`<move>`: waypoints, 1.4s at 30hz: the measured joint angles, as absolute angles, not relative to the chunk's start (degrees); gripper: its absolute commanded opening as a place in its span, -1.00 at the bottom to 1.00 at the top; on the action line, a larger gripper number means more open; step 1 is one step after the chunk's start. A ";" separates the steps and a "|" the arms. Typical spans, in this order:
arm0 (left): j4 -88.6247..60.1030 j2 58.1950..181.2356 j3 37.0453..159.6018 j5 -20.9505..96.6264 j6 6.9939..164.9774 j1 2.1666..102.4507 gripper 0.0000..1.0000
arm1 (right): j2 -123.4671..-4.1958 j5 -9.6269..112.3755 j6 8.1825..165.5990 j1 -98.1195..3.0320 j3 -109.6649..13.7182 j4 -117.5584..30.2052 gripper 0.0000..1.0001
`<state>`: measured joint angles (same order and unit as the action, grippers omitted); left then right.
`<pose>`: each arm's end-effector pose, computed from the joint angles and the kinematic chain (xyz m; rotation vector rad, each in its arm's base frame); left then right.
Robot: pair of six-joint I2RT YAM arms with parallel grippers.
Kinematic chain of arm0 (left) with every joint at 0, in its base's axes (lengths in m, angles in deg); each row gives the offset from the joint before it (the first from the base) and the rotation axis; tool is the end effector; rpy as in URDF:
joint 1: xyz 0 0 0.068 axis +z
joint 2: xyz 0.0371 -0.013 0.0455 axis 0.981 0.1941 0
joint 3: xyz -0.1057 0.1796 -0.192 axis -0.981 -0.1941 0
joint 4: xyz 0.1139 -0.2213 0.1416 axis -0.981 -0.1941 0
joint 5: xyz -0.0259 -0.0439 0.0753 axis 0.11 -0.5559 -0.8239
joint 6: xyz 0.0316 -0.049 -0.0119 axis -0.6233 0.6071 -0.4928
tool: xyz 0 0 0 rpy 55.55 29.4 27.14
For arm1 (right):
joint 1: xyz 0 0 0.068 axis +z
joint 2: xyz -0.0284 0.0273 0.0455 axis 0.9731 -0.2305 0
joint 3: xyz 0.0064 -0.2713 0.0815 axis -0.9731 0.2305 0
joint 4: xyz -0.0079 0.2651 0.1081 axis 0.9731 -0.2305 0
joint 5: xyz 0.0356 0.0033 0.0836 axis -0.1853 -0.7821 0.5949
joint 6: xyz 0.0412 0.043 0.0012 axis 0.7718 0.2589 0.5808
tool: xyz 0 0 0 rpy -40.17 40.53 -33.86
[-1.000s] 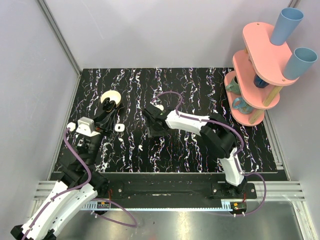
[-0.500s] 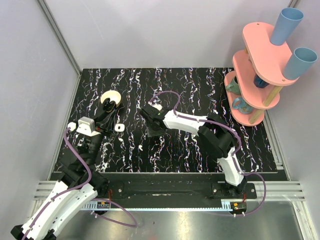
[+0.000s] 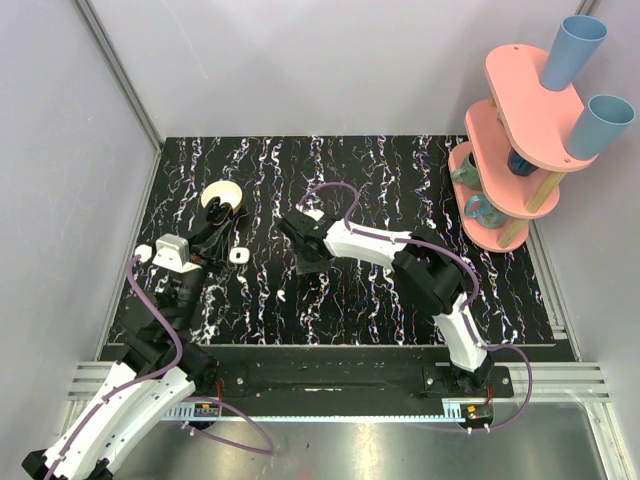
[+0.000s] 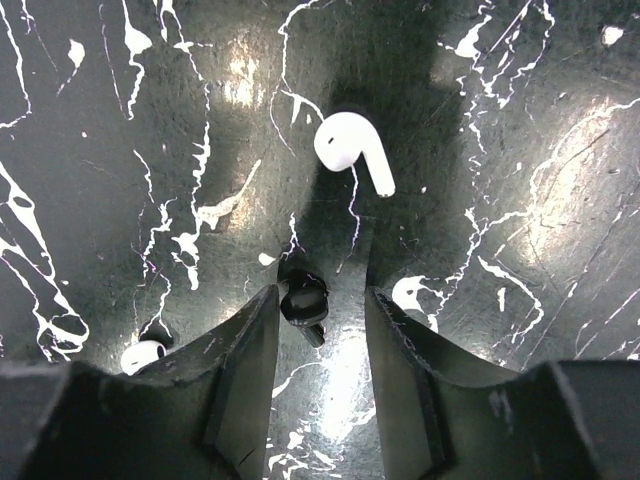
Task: Insert the wireless bluetooth earbuds into the charging case
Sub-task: Pick up the left earbud from the center of the board.
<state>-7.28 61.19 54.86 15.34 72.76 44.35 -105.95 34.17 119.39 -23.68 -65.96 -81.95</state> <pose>0.1040 -0.0585 0.3492 0.1656 1.2136 -0.3501 0.2942 0.3784 0.1529 -0.2845 2.7396 0.2185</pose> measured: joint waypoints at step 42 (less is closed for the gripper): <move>-7.28 61.19 54.62 15.32 73.19 44.37 -1.00 | -107.76 34.41 118.05 -23.04 -68.56 -83.92 -0.18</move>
